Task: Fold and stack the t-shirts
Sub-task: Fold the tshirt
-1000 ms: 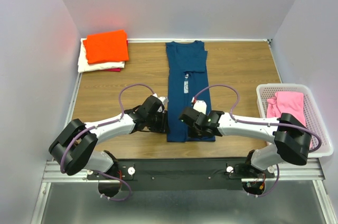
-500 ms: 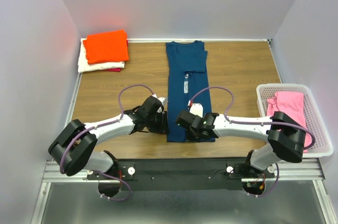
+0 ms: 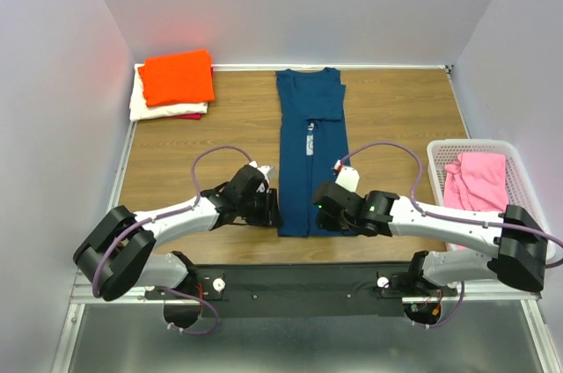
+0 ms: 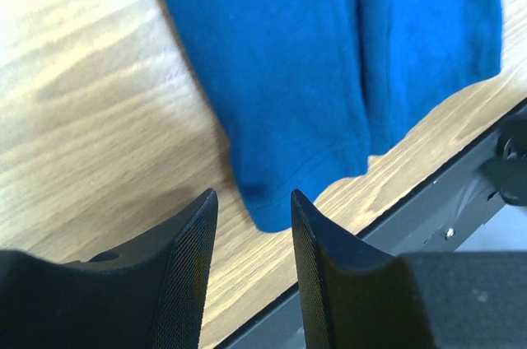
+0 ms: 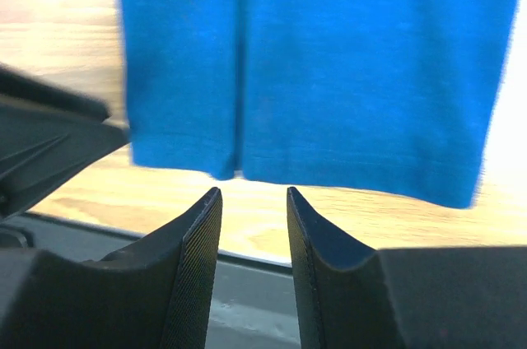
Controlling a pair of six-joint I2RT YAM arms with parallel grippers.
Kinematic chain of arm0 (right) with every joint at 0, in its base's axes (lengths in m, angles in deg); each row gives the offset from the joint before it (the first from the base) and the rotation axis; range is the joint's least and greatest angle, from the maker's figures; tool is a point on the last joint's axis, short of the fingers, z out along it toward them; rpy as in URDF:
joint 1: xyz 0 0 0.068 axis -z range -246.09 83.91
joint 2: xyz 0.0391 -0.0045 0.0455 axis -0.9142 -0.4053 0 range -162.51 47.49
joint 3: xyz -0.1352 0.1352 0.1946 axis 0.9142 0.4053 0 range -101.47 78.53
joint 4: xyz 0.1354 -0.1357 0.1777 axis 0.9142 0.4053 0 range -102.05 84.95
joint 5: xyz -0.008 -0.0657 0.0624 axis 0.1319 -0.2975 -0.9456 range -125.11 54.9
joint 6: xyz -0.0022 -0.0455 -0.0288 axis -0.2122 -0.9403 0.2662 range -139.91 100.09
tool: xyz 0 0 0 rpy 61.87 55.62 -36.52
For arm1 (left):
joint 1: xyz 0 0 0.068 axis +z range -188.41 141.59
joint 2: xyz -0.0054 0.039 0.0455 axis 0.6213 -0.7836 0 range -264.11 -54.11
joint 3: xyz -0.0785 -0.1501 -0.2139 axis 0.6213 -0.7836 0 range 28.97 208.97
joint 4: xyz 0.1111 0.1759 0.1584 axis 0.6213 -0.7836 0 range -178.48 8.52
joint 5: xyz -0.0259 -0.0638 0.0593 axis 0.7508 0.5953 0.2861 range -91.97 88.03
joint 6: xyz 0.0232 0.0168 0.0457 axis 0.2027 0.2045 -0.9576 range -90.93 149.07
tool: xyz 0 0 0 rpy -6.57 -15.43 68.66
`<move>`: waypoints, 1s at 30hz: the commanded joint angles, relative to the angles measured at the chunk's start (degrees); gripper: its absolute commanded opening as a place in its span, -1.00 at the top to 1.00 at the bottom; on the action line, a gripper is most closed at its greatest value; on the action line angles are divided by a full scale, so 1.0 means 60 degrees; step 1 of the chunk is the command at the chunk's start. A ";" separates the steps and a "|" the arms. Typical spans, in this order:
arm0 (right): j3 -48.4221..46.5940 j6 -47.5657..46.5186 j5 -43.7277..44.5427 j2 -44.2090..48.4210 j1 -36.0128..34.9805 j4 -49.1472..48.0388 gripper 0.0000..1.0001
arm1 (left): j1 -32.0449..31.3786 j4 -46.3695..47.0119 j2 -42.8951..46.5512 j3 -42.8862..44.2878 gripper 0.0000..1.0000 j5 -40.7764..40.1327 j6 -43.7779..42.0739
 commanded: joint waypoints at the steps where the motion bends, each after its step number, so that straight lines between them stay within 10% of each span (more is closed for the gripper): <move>1: 0.0608 0.0495 0.0602 0.0333 0.0249 0.0548 0.13 | -0.0102 0.0510 0.0112 -0.0530 0.06 0.0443 0.0362; 30: 0.2923 0.1330 0.0309 0.2502 0.2007 0.1207 0.11 | -0.1010 0.1141 -0.0795 -0.0956 0.30 -0.0157 0.1270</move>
